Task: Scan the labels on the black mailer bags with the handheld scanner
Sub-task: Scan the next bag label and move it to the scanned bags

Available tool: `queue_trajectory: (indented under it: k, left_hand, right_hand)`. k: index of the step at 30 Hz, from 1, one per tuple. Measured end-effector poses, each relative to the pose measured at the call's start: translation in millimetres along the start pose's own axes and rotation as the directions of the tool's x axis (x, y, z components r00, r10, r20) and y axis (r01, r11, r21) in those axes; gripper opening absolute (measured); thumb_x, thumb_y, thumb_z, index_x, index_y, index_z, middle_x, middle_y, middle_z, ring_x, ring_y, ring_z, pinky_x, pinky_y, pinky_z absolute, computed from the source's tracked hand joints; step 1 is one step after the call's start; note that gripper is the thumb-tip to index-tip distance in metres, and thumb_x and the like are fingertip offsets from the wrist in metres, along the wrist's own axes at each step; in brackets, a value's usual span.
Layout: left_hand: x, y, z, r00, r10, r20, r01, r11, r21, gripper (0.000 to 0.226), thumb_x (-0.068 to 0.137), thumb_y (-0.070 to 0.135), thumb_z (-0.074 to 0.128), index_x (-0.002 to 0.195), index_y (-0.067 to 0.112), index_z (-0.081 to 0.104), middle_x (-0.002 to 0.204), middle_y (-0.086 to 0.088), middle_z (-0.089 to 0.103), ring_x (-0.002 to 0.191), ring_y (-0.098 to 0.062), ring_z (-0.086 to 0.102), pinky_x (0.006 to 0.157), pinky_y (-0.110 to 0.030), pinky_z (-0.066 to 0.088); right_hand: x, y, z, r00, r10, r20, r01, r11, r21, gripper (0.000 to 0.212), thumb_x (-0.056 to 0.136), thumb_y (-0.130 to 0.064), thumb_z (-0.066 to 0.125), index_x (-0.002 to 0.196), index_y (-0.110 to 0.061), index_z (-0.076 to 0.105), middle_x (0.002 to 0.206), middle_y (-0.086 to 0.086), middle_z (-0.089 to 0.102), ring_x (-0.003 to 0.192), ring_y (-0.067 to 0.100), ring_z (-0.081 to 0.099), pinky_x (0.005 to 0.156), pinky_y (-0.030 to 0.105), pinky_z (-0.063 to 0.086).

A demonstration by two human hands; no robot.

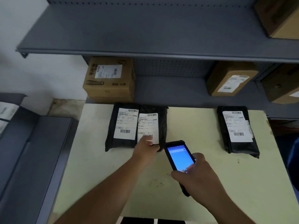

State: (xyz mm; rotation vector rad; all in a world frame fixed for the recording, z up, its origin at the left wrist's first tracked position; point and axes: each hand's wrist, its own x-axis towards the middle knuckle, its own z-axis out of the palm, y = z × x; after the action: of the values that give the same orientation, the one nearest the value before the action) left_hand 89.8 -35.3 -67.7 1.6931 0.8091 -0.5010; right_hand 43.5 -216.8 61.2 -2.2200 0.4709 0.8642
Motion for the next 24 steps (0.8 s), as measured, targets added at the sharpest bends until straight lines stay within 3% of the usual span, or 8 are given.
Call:
queue_trajectory:
  k: [3, 8, 12, 17, 22, 24]
  left_hand:
    - [4.3, -6.2, -26.8, 0.998, 0.002, -0.065, -0.003, 1.000, -0.016, 0.046, 0.092, 0.017, 0.069, 0.136, 0.021, 0.055, 0.122, 0.000, 0.061, 0.082, -0.003, 0.057, 0.055, -0.018, 0.041]
    - [13.2, -16.5, -64.4, 0.990, -0.013, -0.139, 0.007, 0.999, -0.046, 0.048, 0.091, 0.013, 0.071, 0.136, 0.017, 0.056, 0.118, 0.000, 0.062, 0.091, -0.014, 0.062, 0.070, -0.025, 0.047]
    - [18.7, -22.2, -87.3, 0.982, -0.013, -0.186, 0.003, 0.999, -0.054, 0.045, 0.092, 0.011, 0.069, 0.134, 0.017, 0.056, 0.118, 0.000, 0.062, 0.083, -0.005, 0.060, 0.058, -0.017, 0.043]
    - [26.3, -27.8, -115.9, 0.950, -0.009, -0.312, 0.004, 1.000, -0.018, 0.048, 0.089, 0.016, 0.070, 0.134, 0.015, 0.056, 0.125, -0.004, 0.063, 0.097, -0.020, 0.063, 0.085, -0.031, 0.054]
    - [38.6, -32.9, -133.6, 0.910, -0.046, -0.412, 0.068, 0.997, 0.040, 0.065, 0.083, 0.024, 0.075, 0.142, 0.011, 0.050, 0.125, -0.010, 0.060, 0.111, -0.031, 0.064, 0.096, -0.045, 0.057]
    - [40.7, -33.8, -134.3, 0.901, -0.090, -0.424, 0.144, 0.985, 0.095, 0.077, 0.080, 0.035, 0.077, 0.147, 0.014, 0.045, 0.137, -0.013, 0.052, 0.124, -0.038, 0.058, 0.102, -0.052, 0.053]
  right_hand:
    - [-0.5, -10.7, 13.3, 1.000, -0.017, 0.002, 0.018, 0.999, -0.027, 0.058, 0.063, -0.046, 0.075, 0.108, -0.034, 0.040, 0.093, 0.003, 0.072, 0.068, 0.020, 0.075, 0.064, 0.037, 0.060]
    - [0.3, -28.5, 34.5, 0.999, -0.040, 0.015, 0.041, 0.997, -0.068, 0.057, 0.067, -0.043, 0.078, 0.110, -0.032, 0.041, 0.098, -0.001, 0.067, 0.070, 0.019, 0.075, 0.064, 0.037, 0.060]
    - [0.5, -41.8, 48.6, 0.999, -0.041, 0.027, 0.043, 0.996, -0.077, 0.056, 0.069, -0.042, 0.079, 0.109, -0.034, 0.040, 0.099, -0.002, 0.066, 0.071, 0.019, 0.075, 0.065, 0.036, 0.060]
    - [2.2, -54.5, 64.7, 0.999, -0.026, 0.040, 0.029, 0.996, -0.082, 0.056, 0.062, -0.046, 0.074, 0.105, -0.037, 0.039, 0.095, 0.000, 0.071, 0.064, 0.020, 0.075, 0.065, 0.038, 0.061]
    - [5.5, -62.9, 75.6, 0.999, 0.002, 0.044, 0.001, 0.998, -0.063, 0.060, 0.062, -0.044, 0.074, 0.108, -0.038, 0.036, 0.096, 0.001, 0.071, 0.056, 0.016, 0.071, 0.064, 0.039, 0.061]
    - [5.4, -63.9, 77.2, 0.999, 0.010, 0.040, -0.008, 0.999, -0.053, 0.059, 0.062, -0.044, 0.074, 0.107, -0.038, 0.036, 0.097, 0.001, 0.071, 0.056, 0.016, 0.070, 0.063, 0.038, 0.060]
